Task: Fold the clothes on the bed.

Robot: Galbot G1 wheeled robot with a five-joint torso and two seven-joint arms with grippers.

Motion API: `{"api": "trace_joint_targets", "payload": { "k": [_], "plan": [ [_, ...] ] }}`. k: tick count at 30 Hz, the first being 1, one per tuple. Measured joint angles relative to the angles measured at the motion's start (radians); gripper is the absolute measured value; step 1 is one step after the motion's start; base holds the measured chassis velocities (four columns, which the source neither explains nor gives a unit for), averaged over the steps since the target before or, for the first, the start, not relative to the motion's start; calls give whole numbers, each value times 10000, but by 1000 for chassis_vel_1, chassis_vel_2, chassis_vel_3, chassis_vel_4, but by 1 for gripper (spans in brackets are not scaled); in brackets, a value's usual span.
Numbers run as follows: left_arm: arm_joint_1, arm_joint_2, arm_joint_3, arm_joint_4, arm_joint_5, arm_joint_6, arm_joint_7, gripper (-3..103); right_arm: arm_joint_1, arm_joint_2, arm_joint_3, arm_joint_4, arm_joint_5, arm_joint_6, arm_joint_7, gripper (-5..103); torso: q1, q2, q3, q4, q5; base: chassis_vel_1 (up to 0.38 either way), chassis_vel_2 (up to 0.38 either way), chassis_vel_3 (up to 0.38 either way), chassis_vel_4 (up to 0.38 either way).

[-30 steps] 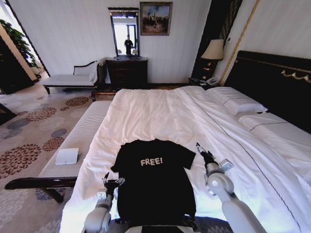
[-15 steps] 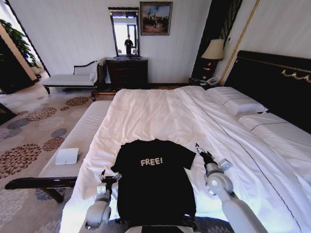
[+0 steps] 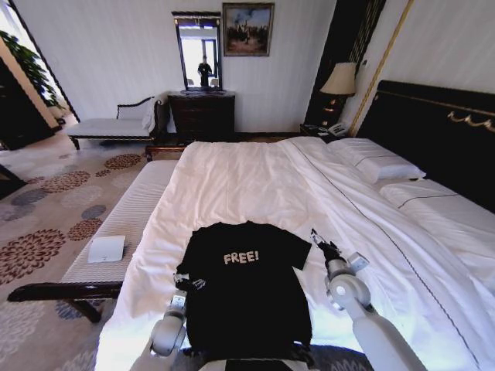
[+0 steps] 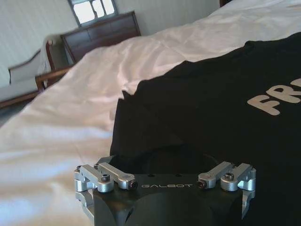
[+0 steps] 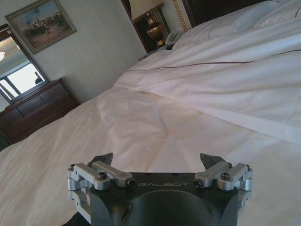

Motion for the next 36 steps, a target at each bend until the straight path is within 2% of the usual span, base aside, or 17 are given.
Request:
{"api": "trace_joint_targets", "payload": {
  "k": [4,12,14,16,17,20,22,24,25,27,28,29,32,34,35,36],
  "plan": [
    [-252,21,33,198,267,-82,17,100,2,21,-33,-55,-13,0,-3,100,0,0,0,0,0,0,0,0,0],
    [-600,174,-2,302,138,-82,9,100,18,80,-75,-56,-67,1,-7,100,0,0,1,1,-1,0,0,0,0],
    [-724,228,-11,398,33,-78,5,103,-3,95,-76,-56,-96,1,-8,100,0,0,0,1,0,0,0,0,0],
    [-803,233,-11,486,-57,-72,3,94,-31,109,-76,-57,-116,1,-8,100,0,0,1,1,-1,0,0,0,0],
    [-803,233,-11,486,-57,-72,3,94,-31,109,-76,-57,-116,1,-8,100,0,0,1,1,-1,0,0,0,0],
    [-878,180,2,592,-122,-69,-20,78,-69,123,-72,-40,-135,2,-8,100,0,0,0,1,0,0,0,0,0],
    [-893,161,5,612,-140,-66,-26,78,-74,125,-69,-32,-140,2,-9,100,0,0,1,1,0,0,0,0,0],
    [-933,126,14,670,-222,-52,-40,68,-94,130,-61,-28,-158,4,-8,100,0,0,0,0,0,0,0,0,0],
    [-933,126,14,670,-222,-52,-40,68,-94,130,-61,-28,-158,4,-8,100,0,0,0,0,0,0,0,0,0],
    [-941,110,8,684,-317,-35,-64,57,-110,142,-58,-27,-176,8,-8,100,0,0,0,0,-1,0,0,0,0],
    [-940,107,0,684,-367,-24,-74,57,-122,150,-58,-27,-190,10,-8,100,0,0,1,1,-1,0,0,0,0],
    [-924,107,-23,684,-483,-3,-125,45,-139,168,-58,-27,-216,13,-8,100,0,1,1,0,0,0,0,0,0],
    [-884,106,-51,675,-588,18,-174,40,-145,199,-68,-26,-237,15,-8,100,0,0,0,0,-1,0,0,0,0],
    [-843,100,-118,633,-712,26,-218,30,-128,235,-86,-18,-248,14,-7,100,0,0,0,0,0,0,0,0,0],
    [-843,100,-118,633,-712,26,-218,30,-128,235,-86,-18,-248,14,-7,100,0,0,0,0,0,0,0,0,0],
    [-834,97,-150,609,-759,31,-230,24,-115,242,-92,-13,-253,14,-7,100,0,0,0,0,-1,0,0,0,0]
  ]
}}
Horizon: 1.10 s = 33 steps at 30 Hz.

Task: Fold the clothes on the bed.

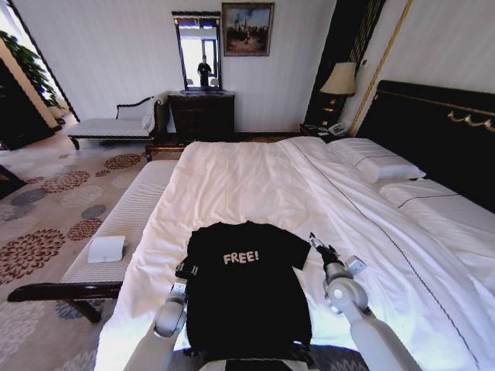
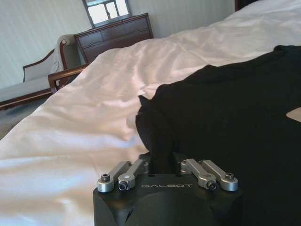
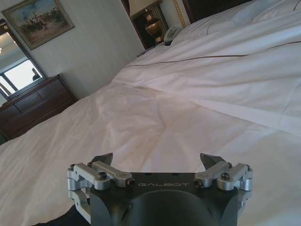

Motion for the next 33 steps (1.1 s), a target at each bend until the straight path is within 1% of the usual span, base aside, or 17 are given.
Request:
{"api": "trace_joint_targets", "payload": {
  "k": [2,4,6,7,8,12,13,17,20,21,23,25,28,29,30,31,33],
  "plan": [
    [12,-20,-198,-100,-234,39,-89,14,50,21,-15,23,-5,-8,2,100,0,0,0,0,1,0,0,0,0],
    [11,-44,-290,-142,-366,73,-129,14,56,23,-21,26,-6,-12,3,100,0,0,0,1,1,0,0,0,0],
    [-10,-98,-561,-253,-858,195,-207,3,55,22,-34,26,-20,-20,3,100,0,0,0,-1,0,0,0,0,0],
    [-28,-105,-648,-290,-1072,240,-226,2,52,22,-37,26,-24,-22,4,100,0,0,0,-1,-1,0,0,0,0],
    [-28,-105,-648,-290,-1072,240,-226,2,52,22,-37,26,-24,-22,4,100,0,0,0,-1,-1,0,0,0,0],
    [-195,-66,-1004,-397,-2133,442,-344,2,46,48,-64,14,-50,-28,4,100,0,0,0,-1,-2,0,0,0,0],
    [-195,-66,-1004,-397,-2133,442,-344,2,46,48,-64,14,-50,-28,4,100,0,0,0,-1,-2,0,0,0,0],
    [-530,89,-1384,-478,-3603,679,-629,2,32,141,-103,35,-81,-47,5,100,0,0,0,-2,0,0,0,0,0],
    [-541,124,-1408,-483,-3800,703,-700,1,15,139,-103,37,-87,-51,5,100,0,-1,0,1,1,0,0,0,0],
    [-528,122,-1424,-470,-3824,701,-709,6,9,131,-103,38,-90,-52,5,100,0,0,-1,3,8,0,0,0,0],
    [-452,38,-1422,-422,-3830,702,-714,17,1,120,-101,48,-92,-55,5,100,0,0,-1,4,2,0,0,0,0],
    [-401,-23,-1426,-414,-3837,702,-714,17,0,112,-100,60,-92,-55,5,100,0,0,-1,3,0,0,0,0,0],
    [-192,-166,-1476,-426,-3847,697,-714,34,-8,80,-100,63,-91,-56,5,100,0,0,-1,3,1,0,0,0,0],
    [-37,-220,-1571,-495,-4004,696,-713,44,-68,63,-98,60,-90,-56,0,100,0,0,-1,1,1,0,0,0,0],
    [-2,-223,-1611,-525,-4139,699,-714,49,-85,64,-98,60,-90,-56,-3,100,0,0,-2,1,1,0,0,0,0],
    [-2,-223,-1611,-525,-4139,699,-714,49,-85,64,-98,60,-90,-56,-3,100,0,0,-2,1,1,0,0,0,0],
    [41,-226,-1671,-593,-4379,727,-716,60,-99,83,-99,60,-89,-54,-6,100,0,0,-1,1,2,0,0,0,0]
  ]
}}
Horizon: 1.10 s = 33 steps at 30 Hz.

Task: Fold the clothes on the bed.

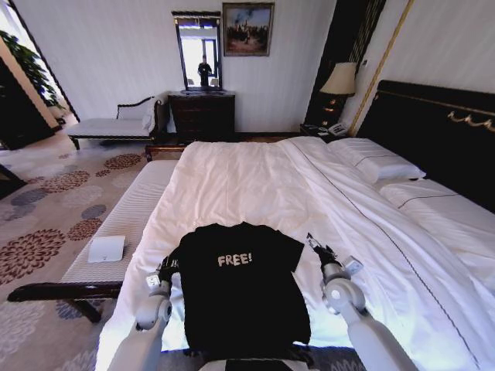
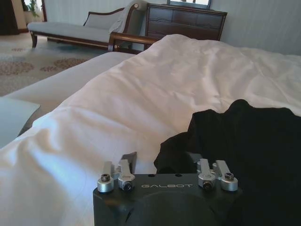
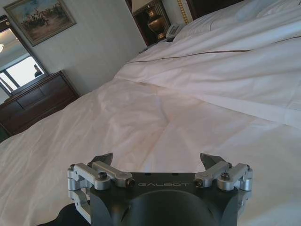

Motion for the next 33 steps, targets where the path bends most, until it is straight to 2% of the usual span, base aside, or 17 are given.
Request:
{"api": "trace_joint_targets", "payload": {
  "k": [1,2,4,8,11,16,17,18,20,33],
  "plan": [
    [20,-3,-19,-36,-93,19,-2,65,-3,13,-5,0,0,2,-1,100,0,0,0,0,0,0,0,0,0],
    [41,-10,-37,-67,-165,35,-8,60,-4,25,-13,2,0,3,-3,100,0,0,0,-1,0,0,0,0,0],
    [56,-21,-43,-88,-198,42,-10,60,-5,36,-23,3,-1,6,-5,100,0,0,0,-1,0,0,0,0,0],
    [131,-127,-41,-167,-276,49,-10,39,-18,30,-35,19,-2,14,-10,100,0,0,0,-1,0,0,0,0,0],
    [171,-197,-24,-197,-306,49,-10,33,-24,4,-32,21,-2,24,-13,100,0,0,0,-1,0,0,0,0,0],
    [210,-289,-5,-208,-314,50,-8,12,-37,-33,-18,2,0,50,-26,100,0,0,1,-1,-1,0,0,0,0],
    [207,-307,-16,-211,-320,50,-8,12,-38,-35,-18,-10,1,54,-28,100,0,0,2,-1,-1,0,0,0,0],
    [199,-315,-39,-229,-339,51,-8,7,-37,-37,-18,-23,2,58,-31,100,0,0,2,-1,-2,0,0,0,0],
    [171,-318,-92,-280,-384,52,-8,3,-32,-38,-18,-35,3,62,-35,100,0,0,1,-1,-1,0,0,0,0],
    [-53,-313,-717,-956,-1929,495,-387,2,33,-25,-46,-159,13,86,-97,100,0,-1,2,-2,-2,0,0,0,0]
  ]
}}
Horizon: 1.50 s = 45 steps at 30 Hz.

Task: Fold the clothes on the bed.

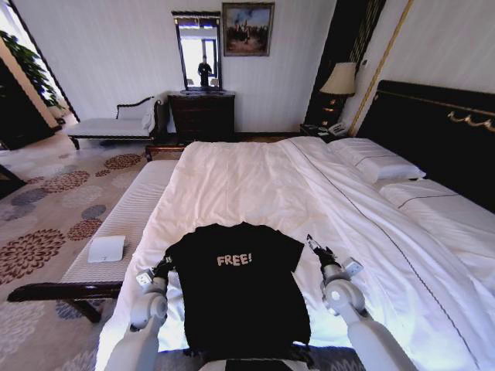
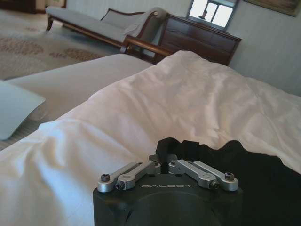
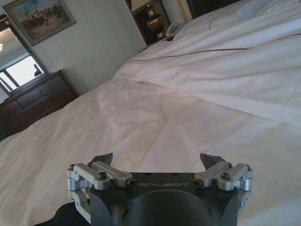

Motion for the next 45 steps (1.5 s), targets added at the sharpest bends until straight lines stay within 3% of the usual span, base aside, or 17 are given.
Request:
{"api": "trace_joint_targets", "payload": {
  "k": [6,10,14,20,23,24,26,30,33,34,42,45],
  "plan": [
    [-140,-107,-276,-16,-795,262,-568,1,-46,-4,4,-7,0,17,-18,100,0,0,0,-1,-1,0,0,0,0],
    [-142,-124,-519,-26,-986,320,-782,11,-82,20,8,4,-1,25,-22,100,0,0,0,2,3,0,0,0,0],
    [2,-75,-1032,-121,-1377,378,-863,33,-114,80,8,53,-18,29,-24,100,0,0,-1,2,1,0,0,0,0],
    [54,50,-1724,-257,-2022,462,-1091,49,-144,110,10,123,-31,31,-26,100,0,0,-1,3,1,0,0,0,0],
    [424,50,-1704,-943,-2273,522,-1080,66,-176,156,11,151,-59,31,-26,100,0,0,-1,0,3,0,0,0,0],
    [673,-23,-1494,-1249,-2134,532,-967,71,-185,191,10,162,-75,31,-25,100,0,0,-1,2,4,0,0,0,0],
    [879,-118,-1269,-1443,-1890,537,-825,71,-188,220,8,170,-93,31,-25,100,-1,1,-1,2,2,0,0,0,0],
    [1266,-490,-426,-1456,-376,448,-357,92,-189,273,-10,267,-140,23,13,100,-1,1,-2,0,1,0,0,0,0],
    [1283,-519,-220,-1236,230,350,-293,97,-203,273,-5,305,-140,14,27,100,0,0,-1,0,1,0,0,0,0],
    [1298,-477,12,-970,919,208,-162,99,-238,258,15,327,-141,6,35,100,0,0,-1,1,1,0,0,0,0],
    [1275,-73,497,-238,2739,147,-45,100,-286,255,38,318,-158,4,40,100,0,0,-1,0,1,0,0,0,0],
    [1228,-2,498,-87,3071,161,-131,100,-258,274,28,315,-160,3,42,100,0,1,-1,1,1,0,0,0,0]
  ]
}}
